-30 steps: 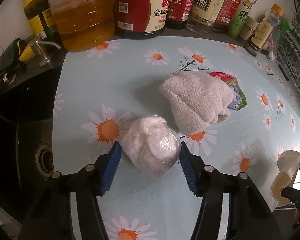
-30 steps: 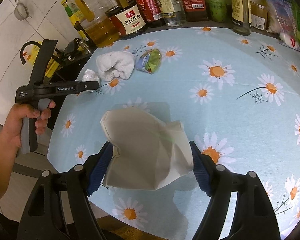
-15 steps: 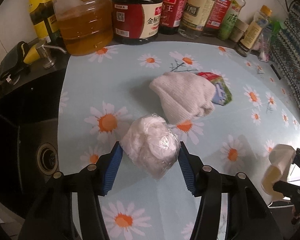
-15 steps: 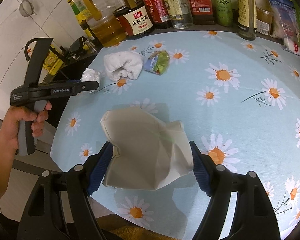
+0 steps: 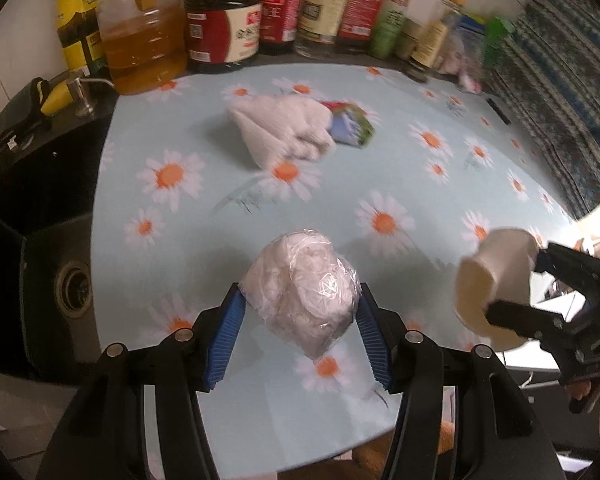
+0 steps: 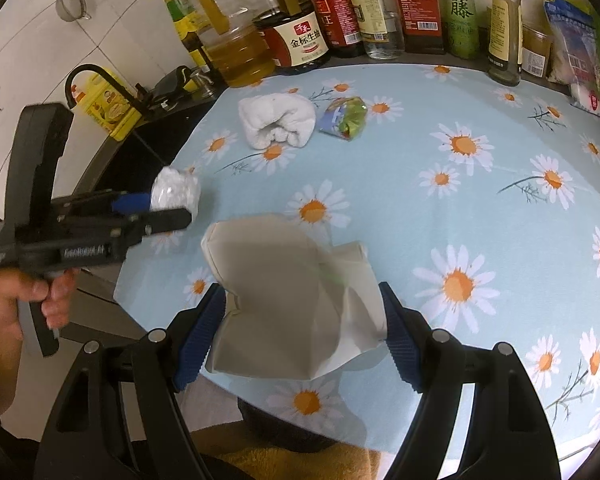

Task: Collect trash
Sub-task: 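Carry both items down over the black bin and open both grippers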

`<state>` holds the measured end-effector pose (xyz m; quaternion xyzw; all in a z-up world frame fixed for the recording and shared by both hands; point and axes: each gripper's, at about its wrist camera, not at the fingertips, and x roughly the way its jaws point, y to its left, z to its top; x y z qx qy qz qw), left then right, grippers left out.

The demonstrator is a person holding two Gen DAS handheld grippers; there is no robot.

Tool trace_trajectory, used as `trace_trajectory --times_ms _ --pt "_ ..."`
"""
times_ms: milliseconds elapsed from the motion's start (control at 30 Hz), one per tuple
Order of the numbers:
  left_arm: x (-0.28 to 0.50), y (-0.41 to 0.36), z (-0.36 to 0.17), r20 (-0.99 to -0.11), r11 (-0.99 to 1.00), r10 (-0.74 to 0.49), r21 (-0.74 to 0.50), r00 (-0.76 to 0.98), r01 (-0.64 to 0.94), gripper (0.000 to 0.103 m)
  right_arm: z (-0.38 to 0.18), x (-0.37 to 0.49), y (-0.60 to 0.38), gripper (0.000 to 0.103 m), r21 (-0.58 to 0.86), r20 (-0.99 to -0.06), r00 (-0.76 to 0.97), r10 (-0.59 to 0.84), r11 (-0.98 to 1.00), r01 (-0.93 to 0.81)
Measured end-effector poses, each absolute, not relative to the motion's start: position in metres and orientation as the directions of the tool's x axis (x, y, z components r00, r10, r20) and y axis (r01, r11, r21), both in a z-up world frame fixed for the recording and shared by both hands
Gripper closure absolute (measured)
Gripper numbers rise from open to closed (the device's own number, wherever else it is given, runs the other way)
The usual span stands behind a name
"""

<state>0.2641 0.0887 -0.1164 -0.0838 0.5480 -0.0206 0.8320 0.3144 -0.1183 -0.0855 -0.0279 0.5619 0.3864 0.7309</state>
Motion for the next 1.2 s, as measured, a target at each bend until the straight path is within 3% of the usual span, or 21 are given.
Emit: trace_trajectory --times_ms 700,1200 --pt "0.175 0.042 -0.132 -0.922 0.972 -0.231 -0.230 0.310 0.040 0.049 -0.090 0.243 -0.142 0.028 0.410 -0.853 0.053 0.519 0.729 -0.548" --pt "0.128 0.018 -0.174 -0.935 0.951 -0.309 -0.304 0.176 0.054 0.049 -0.118 0.194 -0.155 0.028 0.429 -0.881 -0.042 0.472 0.758 -0.491"
